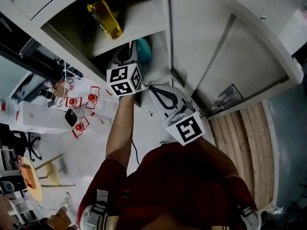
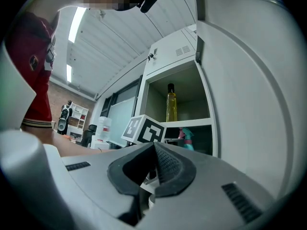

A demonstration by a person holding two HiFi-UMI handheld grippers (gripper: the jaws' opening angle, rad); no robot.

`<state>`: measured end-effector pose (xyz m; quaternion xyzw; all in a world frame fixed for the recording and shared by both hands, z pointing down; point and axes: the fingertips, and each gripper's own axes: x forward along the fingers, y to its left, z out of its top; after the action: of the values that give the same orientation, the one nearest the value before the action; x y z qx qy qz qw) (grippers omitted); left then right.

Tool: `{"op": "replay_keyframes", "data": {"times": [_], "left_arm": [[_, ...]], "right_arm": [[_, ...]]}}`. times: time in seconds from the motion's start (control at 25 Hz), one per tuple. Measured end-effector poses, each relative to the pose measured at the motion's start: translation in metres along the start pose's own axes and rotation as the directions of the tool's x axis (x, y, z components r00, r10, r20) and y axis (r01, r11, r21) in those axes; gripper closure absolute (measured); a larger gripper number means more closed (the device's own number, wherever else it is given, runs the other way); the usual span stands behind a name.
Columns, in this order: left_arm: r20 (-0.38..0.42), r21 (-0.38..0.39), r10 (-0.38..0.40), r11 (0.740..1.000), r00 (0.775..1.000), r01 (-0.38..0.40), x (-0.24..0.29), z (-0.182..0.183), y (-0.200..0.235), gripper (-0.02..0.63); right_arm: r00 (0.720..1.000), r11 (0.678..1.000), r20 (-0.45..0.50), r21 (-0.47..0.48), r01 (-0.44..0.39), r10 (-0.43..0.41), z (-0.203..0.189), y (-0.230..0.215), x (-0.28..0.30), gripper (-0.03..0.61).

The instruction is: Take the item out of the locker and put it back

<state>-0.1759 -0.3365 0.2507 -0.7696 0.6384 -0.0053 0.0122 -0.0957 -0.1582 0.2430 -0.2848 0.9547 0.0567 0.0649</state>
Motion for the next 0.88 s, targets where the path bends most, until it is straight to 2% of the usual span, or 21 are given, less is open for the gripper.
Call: {"op": "replay_keyframes", "data": {"times": [0.28,0.6,0.88], "left_arm": [[0.013,-0.007,-0.04,0.999,0.999,0.04,-0.004,-0.001,-0.005,0.563],[0.016,0.014,-0.08,0.997,0.997,0.079,-0.011,-0.003,-0.013,0.493],[0.038,0.029,-0.085,0.996,0.996,0.084,-0.02,0.002,-0.021,0.452]], "right_arm": [[1.0,1.0,-0.001,0.005,0.016,-0.016,0.0,-0.005,-0.001,0.581],[0.999,0.999,-0.004,0.016,0.038,-0.038,-0.001,-0.01,-0.006,0.581],[0.999,0.998,0.004,0.02,0.054,-0.054,0.002,-0.012,-0.011,0.581]]}}
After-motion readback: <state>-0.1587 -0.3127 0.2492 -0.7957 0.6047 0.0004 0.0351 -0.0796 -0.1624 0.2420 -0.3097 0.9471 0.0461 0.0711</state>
